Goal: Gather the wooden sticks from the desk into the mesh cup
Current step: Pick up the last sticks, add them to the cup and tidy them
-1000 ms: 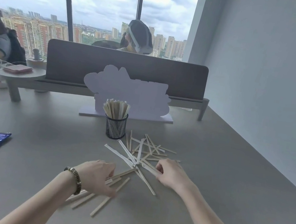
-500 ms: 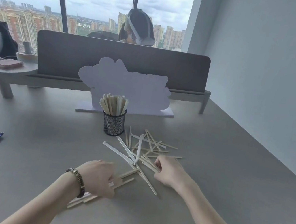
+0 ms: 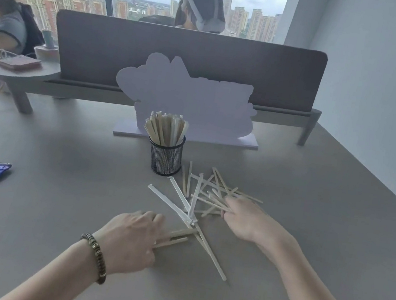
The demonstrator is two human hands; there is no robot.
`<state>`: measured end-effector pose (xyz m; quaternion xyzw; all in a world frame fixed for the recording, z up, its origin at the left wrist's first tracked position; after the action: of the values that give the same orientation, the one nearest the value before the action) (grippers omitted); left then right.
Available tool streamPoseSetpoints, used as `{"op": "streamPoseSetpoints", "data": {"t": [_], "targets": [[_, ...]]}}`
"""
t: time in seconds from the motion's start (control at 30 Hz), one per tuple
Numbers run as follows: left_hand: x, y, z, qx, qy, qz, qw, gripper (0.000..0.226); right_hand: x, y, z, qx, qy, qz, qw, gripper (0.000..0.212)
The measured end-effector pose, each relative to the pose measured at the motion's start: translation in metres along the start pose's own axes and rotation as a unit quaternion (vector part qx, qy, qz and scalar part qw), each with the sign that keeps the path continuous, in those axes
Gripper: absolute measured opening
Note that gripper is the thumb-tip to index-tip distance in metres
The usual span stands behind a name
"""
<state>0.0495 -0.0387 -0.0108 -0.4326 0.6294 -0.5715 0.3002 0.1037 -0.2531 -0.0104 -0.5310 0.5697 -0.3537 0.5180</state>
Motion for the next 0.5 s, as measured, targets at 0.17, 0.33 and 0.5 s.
{"op": "streamPoseSetpoints", "data": {"t": [0.17, 0.33, 0.5], "targets": [[-0.005, -0.002, 0.009, 0.018, 0.061, -0.019, 0.998, 0.028, -0.002, -0.021, 0.019, 0.027, -0.032, -0.01, 0.999, 0.019], [-0.017, -0.008, 0.032, 0.079, 0.125, -0.047, 0.988, 0.044, -0.004, -0.028, 0.044, 0.044, -0.094, -0.009, 0.995, 0.019], [-0.019, -0.005, 0.055, 0.047, 0.161, -0.048, 0.985, 0.082, 0.003, -0.02, 0.054, -0.013, -0.098, -0.036, 0.994, 0.063]]}}
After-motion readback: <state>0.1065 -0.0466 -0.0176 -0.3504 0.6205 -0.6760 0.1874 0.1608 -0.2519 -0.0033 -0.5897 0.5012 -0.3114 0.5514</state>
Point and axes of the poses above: each hand's wrist, its own z-axis towards the middle knuckle, its own y-axis out of the palm, x = y × z, the point moved 5 cm from there along z, towards the middle knuckle, and after that the axes turned 6 degrees about -z, right-handed, at the moved point
